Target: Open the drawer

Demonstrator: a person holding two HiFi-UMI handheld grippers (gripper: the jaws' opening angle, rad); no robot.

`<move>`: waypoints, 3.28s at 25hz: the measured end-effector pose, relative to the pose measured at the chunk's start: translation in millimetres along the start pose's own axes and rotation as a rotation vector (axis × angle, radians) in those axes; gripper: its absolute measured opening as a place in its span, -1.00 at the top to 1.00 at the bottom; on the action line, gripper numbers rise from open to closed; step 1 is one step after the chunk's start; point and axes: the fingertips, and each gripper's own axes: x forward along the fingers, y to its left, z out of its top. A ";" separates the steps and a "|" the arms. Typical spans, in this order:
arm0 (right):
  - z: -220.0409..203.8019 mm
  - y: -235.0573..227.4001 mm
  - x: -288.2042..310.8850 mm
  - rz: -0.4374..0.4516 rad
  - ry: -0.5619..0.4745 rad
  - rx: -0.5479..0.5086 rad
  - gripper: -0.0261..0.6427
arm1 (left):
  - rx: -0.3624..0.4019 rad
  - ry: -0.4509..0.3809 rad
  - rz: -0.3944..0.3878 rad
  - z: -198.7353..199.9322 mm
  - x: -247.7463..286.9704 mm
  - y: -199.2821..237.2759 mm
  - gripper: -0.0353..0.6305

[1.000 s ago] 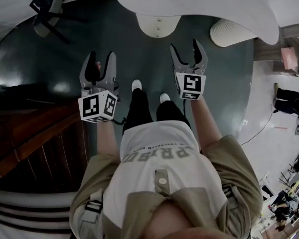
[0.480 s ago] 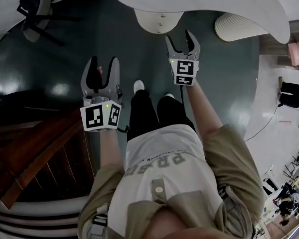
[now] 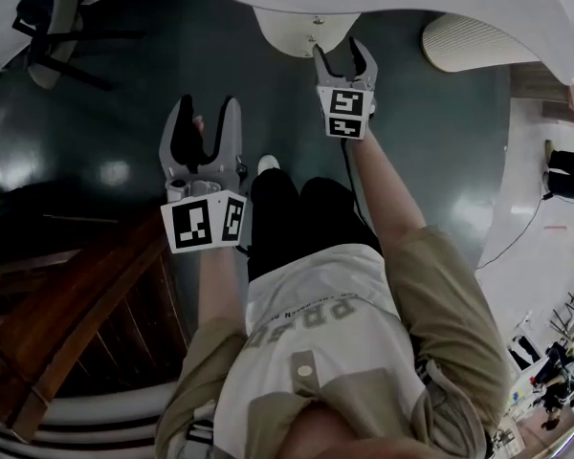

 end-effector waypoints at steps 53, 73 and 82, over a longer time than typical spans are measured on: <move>-83.0 -0.6 105.1 -0.050 0.053 0.094 0.60 | 0.027 0.160 -0.070 -120.3 91.1 -2.7 0.09; -101.7 16.7 50.3 -0.001 0.137 0.100 0.61 | -0.005 0.204 -0.037 -106.0 46.0 -25.0 0.09; -110.8 25.4 25.4 -0.005 0.144 0.104 0.61 | -0.015 0.223 -0.044 -113.9 31.1 -34.3 0.09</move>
